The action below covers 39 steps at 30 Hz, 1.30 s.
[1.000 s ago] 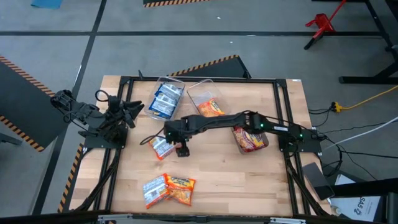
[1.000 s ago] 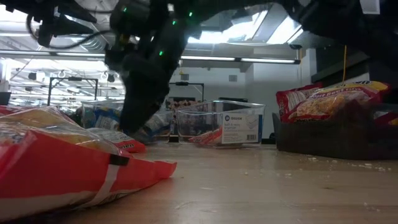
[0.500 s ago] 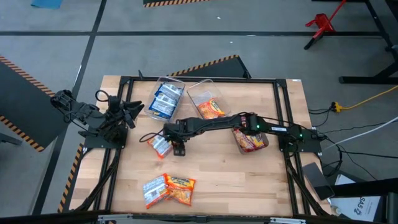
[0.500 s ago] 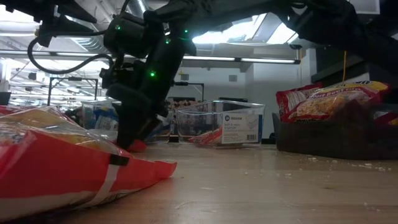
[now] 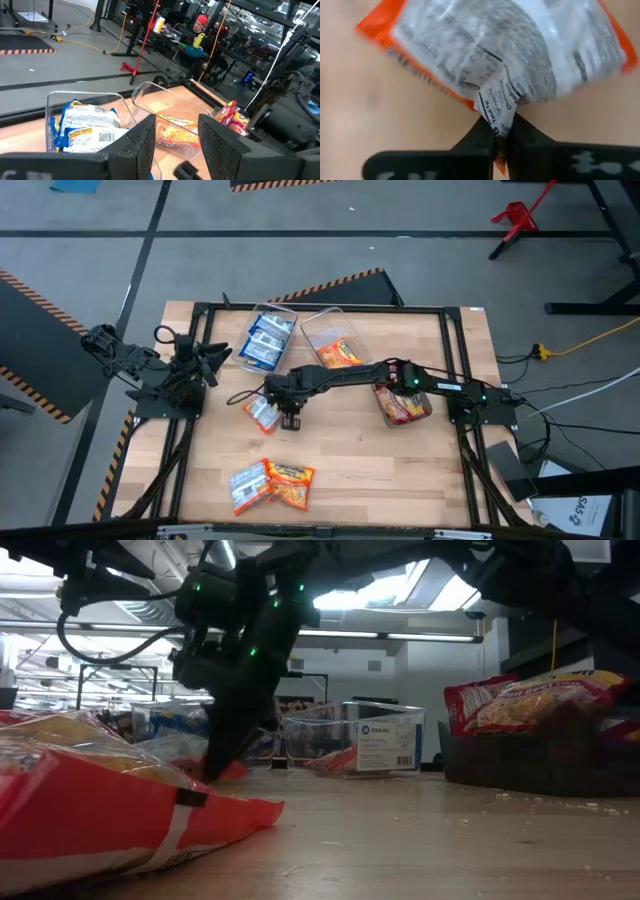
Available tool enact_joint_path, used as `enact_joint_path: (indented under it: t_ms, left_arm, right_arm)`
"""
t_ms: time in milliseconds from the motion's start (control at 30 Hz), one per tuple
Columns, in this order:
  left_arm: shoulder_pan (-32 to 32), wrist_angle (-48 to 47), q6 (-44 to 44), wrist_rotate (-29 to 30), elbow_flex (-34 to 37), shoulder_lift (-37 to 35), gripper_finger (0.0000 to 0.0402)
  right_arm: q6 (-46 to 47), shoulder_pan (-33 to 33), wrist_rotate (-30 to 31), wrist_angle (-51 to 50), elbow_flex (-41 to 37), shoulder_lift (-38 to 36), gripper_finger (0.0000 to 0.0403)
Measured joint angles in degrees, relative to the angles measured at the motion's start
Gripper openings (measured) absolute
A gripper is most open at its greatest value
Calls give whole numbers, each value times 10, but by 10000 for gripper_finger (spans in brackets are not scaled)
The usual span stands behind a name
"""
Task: Sort Maruchan noodles
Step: Put the orange noodle pack into the right transparent bin
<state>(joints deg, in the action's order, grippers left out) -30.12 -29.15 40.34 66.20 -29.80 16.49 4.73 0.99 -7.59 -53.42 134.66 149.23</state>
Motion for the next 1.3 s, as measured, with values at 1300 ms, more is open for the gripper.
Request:
enact_joint_path:
  t_ms: [1300]
  left_arm:
    - [0,-14,0,23,0,0,141]
  right_arm:
    - [-81,-237,126,-212,-1,-273,0]
